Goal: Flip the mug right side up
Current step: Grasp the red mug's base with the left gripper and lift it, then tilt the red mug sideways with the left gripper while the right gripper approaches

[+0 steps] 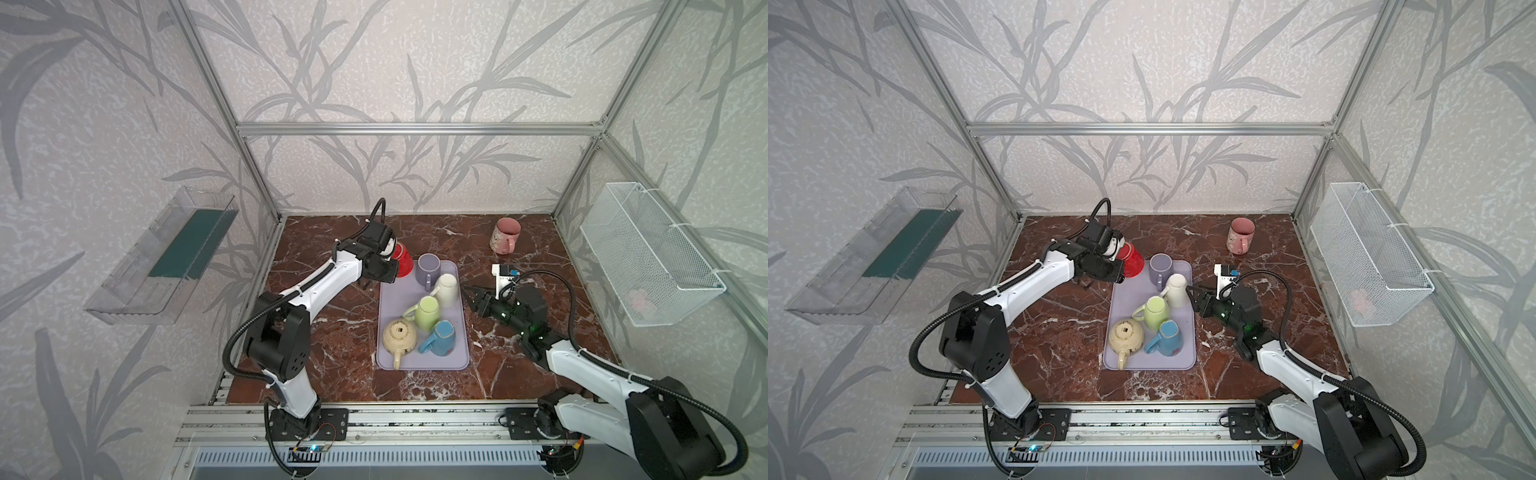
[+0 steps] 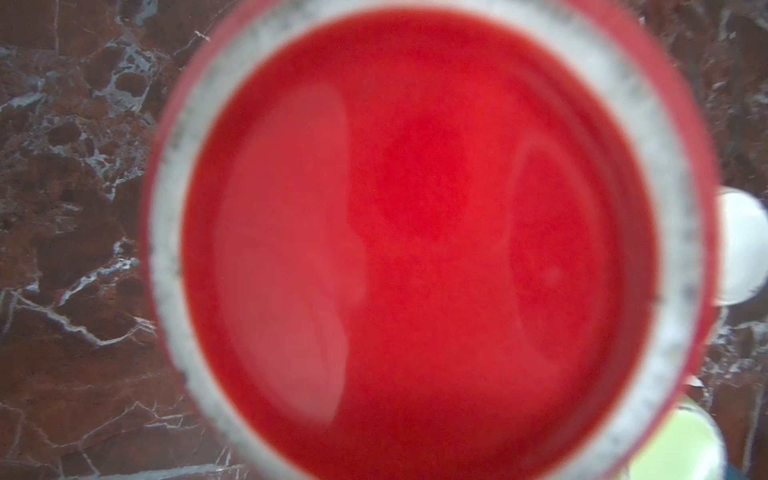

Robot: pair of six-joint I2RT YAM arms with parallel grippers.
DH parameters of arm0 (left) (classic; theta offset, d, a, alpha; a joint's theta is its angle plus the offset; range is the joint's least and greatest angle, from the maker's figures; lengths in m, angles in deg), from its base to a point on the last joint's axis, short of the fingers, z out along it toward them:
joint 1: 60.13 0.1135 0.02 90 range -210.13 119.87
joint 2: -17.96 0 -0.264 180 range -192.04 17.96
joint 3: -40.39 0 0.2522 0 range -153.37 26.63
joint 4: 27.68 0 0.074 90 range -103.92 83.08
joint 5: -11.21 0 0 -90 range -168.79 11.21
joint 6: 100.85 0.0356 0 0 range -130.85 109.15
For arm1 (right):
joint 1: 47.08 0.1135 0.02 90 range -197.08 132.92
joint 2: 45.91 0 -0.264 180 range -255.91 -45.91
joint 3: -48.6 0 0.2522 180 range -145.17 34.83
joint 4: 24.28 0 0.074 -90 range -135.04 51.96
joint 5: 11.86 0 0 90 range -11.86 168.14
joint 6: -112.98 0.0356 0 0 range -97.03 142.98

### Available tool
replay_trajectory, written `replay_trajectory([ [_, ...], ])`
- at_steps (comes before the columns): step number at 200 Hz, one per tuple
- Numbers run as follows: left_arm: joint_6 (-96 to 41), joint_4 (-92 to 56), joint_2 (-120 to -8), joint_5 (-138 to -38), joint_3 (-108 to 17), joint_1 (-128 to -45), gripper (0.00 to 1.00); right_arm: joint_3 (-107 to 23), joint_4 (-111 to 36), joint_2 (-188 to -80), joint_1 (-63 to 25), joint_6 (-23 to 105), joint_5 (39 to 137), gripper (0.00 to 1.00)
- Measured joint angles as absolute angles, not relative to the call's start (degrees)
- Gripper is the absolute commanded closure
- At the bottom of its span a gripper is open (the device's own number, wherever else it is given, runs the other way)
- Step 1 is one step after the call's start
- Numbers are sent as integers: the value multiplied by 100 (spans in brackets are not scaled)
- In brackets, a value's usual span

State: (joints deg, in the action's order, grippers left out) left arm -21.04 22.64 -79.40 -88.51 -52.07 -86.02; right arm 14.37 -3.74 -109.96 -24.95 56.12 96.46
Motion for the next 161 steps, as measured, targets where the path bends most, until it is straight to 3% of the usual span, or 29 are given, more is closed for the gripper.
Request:
replay_trajectory([
  [161,-4119,-385,-5912,-11076,-3094,-8628,100,1441,1368,-11438,-2418,6220,11012,46],
])
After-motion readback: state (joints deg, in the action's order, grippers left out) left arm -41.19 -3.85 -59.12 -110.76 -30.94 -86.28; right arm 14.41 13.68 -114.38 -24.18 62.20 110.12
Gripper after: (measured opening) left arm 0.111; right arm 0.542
